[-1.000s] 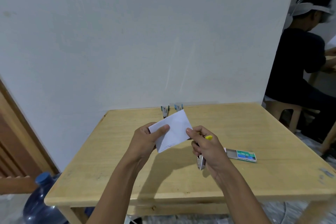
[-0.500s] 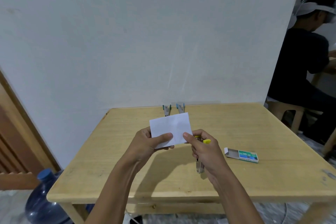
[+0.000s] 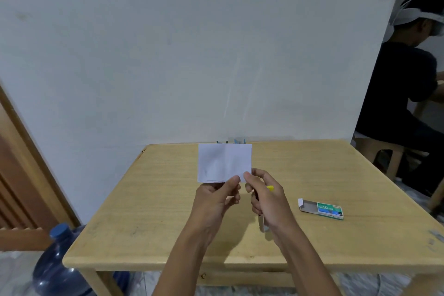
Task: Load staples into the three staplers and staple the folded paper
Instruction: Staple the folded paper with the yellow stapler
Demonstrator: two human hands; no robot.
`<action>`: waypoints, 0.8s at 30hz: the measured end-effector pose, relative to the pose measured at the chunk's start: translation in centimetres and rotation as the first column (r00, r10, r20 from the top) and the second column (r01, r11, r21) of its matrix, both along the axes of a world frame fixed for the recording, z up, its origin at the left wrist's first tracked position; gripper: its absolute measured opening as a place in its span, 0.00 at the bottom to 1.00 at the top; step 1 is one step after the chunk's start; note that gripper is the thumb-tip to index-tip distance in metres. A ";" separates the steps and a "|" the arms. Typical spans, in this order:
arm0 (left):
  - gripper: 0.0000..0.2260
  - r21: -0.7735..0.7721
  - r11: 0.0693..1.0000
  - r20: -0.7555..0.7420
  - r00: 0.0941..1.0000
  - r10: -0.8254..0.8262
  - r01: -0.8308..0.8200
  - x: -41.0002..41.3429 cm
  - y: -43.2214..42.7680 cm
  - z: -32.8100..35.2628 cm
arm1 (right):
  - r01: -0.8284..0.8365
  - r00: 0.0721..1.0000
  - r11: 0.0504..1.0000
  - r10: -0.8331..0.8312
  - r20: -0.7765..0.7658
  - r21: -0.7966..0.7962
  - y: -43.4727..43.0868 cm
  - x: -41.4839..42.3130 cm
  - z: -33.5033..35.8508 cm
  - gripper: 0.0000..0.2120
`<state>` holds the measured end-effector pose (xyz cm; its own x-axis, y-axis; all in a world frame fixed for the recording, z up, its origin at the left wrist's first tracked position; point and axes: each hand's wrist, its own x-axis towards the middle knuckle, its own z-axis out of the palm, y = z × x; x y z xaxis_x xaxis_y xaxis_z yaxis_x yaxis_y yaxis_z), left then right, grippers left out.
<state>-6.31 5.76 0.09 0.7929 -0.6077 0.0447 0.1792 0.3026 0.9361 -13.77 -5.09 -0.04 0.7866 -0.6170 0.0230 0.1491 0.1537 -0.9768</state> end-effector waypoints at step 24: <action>0.12 -0.078 0.995 -0.004 0.998 -0.068 0.068 -0.3 0.8 -1.4 | -0.243 0.967 0.936 0.256 0.020 -0.254 0.1 -0.8 0.3 0.26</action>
